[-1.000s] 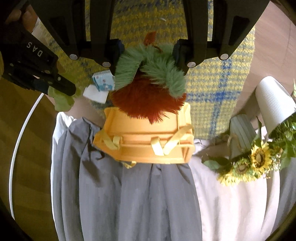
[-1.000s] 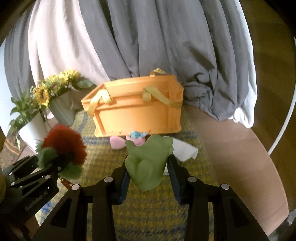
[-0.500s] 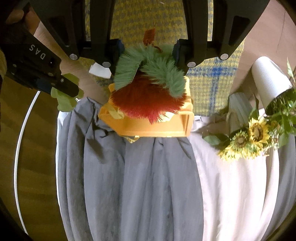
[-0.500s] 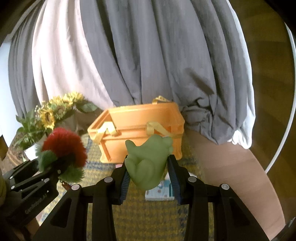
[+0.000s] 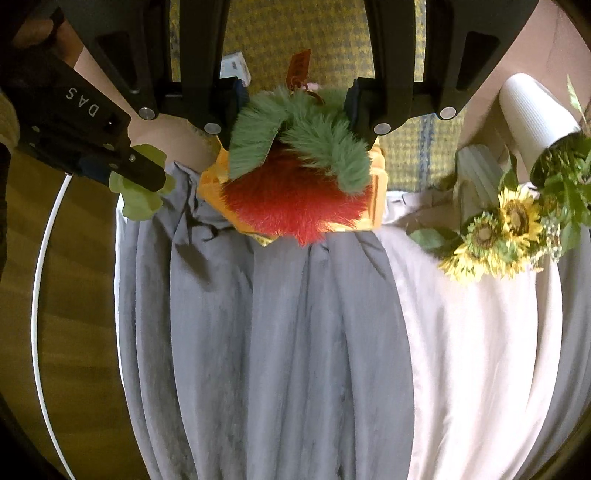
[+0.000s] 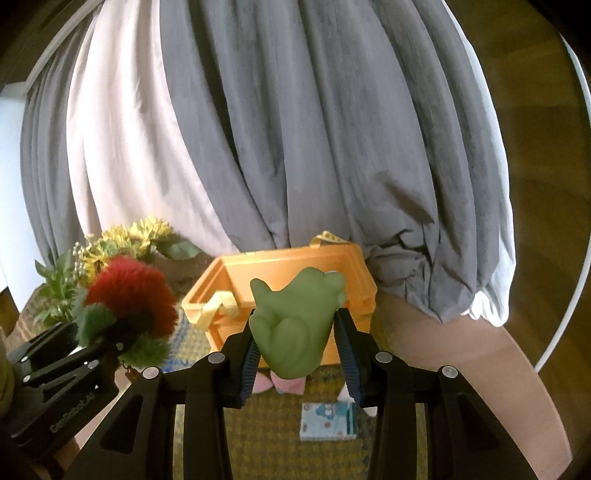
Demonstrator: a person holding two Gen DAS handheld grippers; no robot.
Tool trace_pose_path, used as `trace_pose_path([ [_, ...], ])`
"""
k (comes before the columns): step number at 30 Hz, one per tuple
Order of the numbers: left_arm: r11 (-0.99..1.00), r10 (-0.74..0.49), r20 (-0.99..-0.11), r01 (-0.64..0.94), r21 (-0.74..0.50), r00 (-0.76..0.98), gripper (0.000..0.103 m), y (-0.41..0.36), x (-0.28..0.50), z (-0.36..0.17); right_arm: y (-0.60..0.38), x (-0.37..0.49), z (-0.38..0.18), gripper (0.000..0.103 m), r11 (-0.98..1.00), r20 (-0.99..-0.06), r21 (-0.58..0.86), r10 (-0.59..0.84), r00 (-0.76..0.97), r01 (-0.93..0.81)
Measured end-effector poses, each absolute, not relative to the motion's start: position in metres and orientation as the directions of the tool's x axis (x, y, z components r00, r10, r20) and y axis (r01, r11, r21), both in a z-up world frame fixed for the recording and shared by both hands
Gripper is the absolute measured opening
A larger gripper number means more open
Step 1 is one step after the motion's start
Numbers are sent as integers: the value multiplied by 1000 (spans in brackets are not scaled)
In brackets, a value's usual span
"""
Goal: Organize soft objects
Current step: 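Lift both held items over the orange crate and open both tools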
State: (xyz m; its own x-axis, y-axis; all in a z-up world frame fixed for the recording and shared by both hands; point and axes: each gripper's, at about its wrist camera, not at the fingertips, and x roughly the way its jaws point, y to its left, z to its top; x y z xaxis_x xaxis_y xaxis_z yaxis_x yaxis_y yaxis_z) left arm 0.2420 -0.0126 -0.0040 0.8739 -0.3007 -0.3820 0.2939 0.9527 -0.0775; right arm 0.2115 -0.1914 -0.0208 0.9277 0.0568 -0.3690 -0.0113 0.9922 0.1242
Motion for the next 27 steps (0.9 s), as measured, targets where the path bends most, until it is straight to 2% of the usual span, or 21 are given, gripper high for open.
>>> trace_pose_path([
  [11, 944, -327, -324, 320, -76, 888, 39, -20, 272, 12, -197, 243, -2, 40, 993, -326, 117, 66, 943, -29],
  [27, 928, -364, -293, 369, -39, 884, 39, -34, 329, 25, -203, 298, 7, 40, 990, -296, 135, 76, 952, -37],
])
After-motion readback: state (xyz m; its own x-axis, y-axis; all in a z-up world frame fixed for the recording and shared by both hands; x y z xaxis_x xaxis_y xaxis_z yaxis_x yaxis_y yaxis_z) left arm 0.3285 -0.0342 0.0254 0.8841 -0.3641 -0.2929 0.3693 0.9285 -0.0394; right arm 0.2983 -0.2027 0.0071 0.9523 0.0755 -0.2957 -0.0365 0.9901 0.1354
